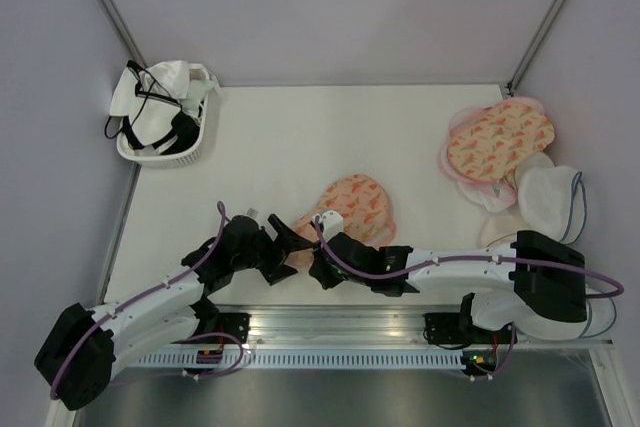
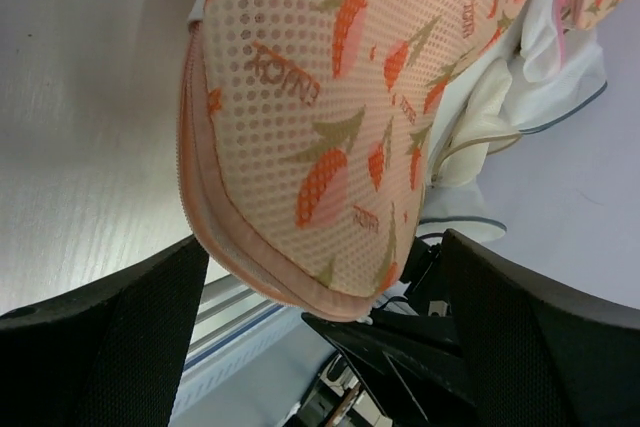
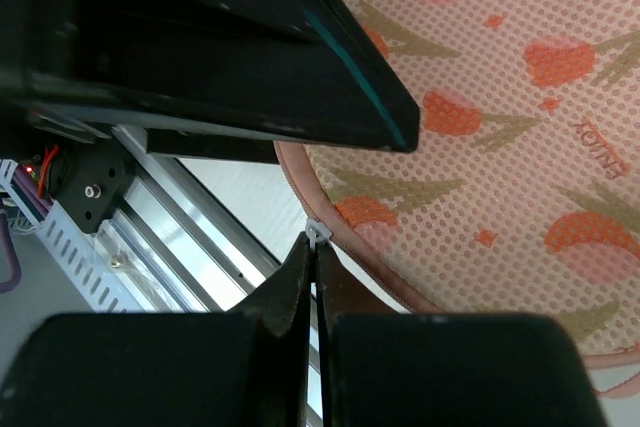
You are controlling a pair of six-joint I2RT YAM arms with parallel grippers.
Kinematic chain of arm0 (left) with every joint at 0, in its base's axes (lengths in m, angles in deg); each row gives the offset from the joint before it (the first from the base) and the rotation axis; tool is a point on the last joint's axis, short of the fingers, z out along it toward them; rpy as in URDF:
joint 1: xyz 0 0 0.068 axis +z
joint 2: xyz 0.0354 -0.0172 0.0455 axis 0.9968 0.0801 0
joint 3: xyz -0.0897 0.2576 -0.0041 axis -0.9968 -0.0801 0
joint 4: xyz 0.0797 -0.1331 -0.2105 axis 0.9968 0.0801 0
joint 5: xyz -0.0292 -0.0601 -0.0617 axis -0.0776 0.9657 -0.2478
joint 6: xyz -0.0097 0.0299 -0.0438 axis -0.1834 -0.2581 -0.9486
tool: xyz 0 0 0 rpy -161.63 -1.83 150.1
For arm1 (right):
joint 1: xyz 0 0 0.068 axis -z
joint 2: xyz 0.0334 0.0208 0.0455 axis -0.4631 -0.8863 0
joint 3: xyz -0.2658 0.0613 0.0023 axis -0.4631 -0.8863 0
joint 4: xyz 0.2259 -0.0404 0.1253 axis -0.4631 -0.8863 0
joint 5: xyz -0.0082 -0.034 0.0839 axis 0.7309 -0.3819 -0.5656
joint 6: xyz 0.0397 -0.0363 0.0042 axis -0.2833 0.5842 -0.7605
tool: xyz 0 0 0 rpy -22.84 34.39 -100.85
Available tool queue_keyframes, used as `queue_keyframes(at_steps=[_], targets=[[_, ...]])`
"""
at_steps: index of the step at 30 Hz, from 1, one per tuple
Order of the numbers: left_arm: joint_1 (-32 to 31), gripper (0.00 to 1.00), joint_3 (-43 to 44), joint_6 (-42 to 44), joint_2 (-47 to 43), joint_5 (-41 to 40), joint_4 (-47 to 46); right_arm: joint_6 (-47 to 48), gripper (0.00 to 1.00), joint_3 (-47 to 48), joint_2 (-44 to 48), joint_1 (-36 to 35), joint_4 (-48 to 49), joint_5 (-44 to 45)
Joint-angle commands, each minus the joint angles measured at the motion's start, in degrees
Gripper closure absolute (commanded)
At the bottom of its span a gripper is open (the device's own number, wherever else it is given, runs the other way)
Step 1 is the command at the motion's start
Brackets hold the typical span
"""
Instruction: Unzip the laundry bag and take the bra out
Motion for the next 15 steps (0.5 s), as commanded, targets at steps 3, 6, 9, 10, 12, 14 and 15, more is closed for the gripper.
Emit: queue_keyframes(at_steps=[3,6,9,10,12,14,15], targets=[[-0.9,0.09,1.1,-2.9,3.8,0.2,-7.5,1.3,1.00,0.3,2.3,0.0,4.3,0.1],[-0.9,0.50,-0.8,-3.4,3.8,-1.3,-11.0,1.3,1.00,0.6,2.5,-0.1,2.5,0.3],[-0.9,0.98,-0.3,-2.6,4.4,-2.6,-11.2,1.3,1.00,1.3,2.6,0.0,-1.0,1.6],[-0.8,0.98,0.1,-2.0,4.5,-2.7,-10.5,1.3,1.00,1.4,2.7,-0.1,-3.1,2.0],[-0.7,0.98,1.1,-0.5,5.1,-2.8,-10.0,1.3,1.00,1.8,2.8,-0.1,-6.8,2.9],[-0.5,0.98,2.2,1.5,5.3,-2.9,-9.3,0.5,1.00,2.0,3.0,-0.1,-9.6,5.0],[-0.1,0.98,2.9,2.5,5.4,-2.9,-9.0,0.1,1.00,2.0,3.4,0.0,-12.6,5.8]])
